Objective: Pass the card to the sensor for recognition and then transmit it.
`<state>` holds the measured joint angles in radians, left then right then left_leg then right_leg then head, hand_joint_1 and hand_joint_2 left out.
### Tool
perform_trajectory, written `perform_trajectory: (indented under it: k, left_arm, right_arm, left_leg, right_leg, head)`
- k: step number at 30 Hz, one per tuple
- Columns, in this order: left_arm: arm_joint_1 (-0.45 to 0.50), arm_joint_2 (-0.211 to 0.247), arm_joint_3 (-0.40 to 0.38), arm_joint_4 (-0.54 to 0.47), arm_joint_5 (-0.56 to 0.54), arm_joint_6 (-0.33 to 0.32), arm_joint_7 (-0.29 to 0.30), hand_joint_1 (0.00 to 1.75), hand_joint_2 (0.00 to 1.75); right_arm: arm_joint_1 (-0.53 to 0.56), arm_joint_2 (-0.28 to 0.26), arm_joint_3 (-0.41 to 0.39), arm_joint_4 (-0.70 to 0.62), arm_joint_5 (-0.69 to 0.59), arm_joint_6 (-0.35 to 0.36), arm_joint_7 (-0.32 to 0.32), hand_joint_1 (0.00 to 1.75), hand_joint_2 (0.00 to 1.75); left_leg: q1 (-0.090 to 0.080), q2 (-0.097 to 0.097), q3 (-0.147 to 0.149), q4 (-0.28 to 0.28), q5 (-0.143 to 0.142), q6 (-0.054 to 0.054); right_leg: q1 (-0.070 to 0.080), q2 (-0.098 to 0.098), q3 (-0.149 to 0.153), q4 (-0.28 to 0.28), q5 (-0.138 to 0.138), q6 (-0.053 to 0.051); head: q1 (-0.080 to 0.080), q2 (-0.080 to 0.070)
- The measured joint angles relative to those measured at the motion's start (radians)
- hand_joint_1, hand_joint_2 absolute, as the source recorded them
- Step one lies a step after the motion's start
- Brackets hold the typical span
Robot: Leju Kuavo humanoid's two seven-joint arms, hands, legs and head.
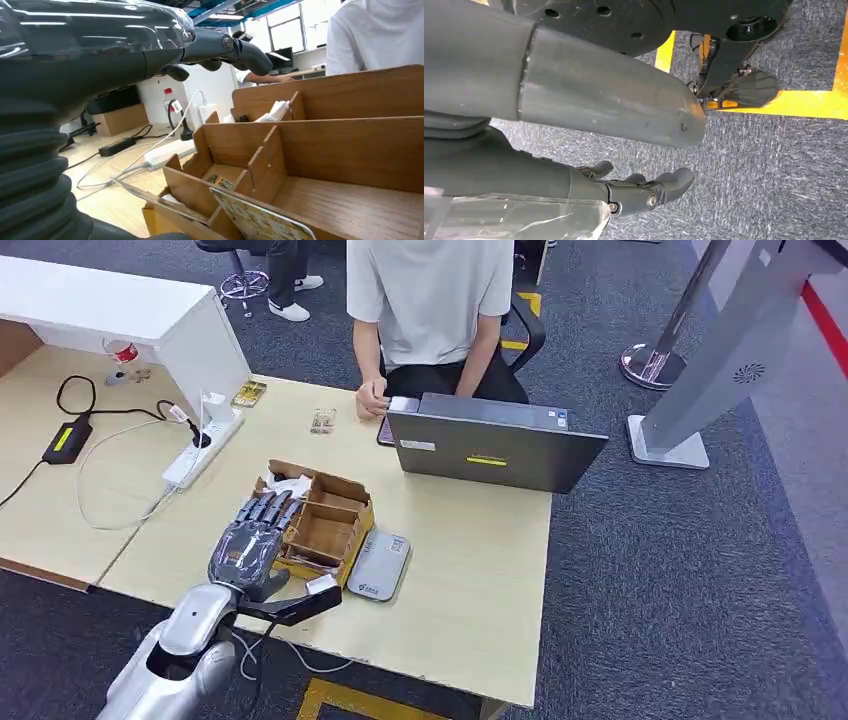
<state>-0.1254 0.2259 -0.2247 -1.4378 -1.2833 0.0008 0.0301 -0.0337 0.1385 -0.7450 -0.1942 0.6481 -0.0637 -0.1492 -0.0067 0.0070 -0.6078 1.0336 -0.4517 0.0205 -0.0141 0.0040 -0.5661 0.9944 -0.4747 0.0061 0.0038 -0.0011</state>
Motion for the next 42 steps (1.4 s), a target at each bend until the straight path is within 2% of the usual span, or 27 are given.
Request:
perform_trajectory:
  k: [16, 42]
  left_arm:
    - [0.000, -0.031, -0.012, 0.015, 0.002, 0.006, -0.012, 0.00, 1.75]
    - [0.001, -0.032, -0.028, 0.048, 0.000, 0.007, -0.015, 0.00, 1.75]
  right_arm:
    - [0.000, 0.000, 0.000, 0.000, 0.014, 0.001, 0.001, 0.00, 0.00]
    - [0.000, 0.001, 0.000, 0.000, 0.026, 0.005, 0.003, 0.00, 0.00]
  left_leg:
    - [0.000, 0.000, 0.000, 0.000, 0.000, 0.000]
    - [0.000, 0.000, 0.000, 0.000, 0.000, 0.000]
  right_leg:
    - [0.000, 0.000, 0.000, 0.000, 0.000, 0.000]
    - [0.000, 0.000, 0.000, 0.000, 0.000, 0.000]
  head:
    - [0.000, 0.000]
    - [0.000, 0.000]
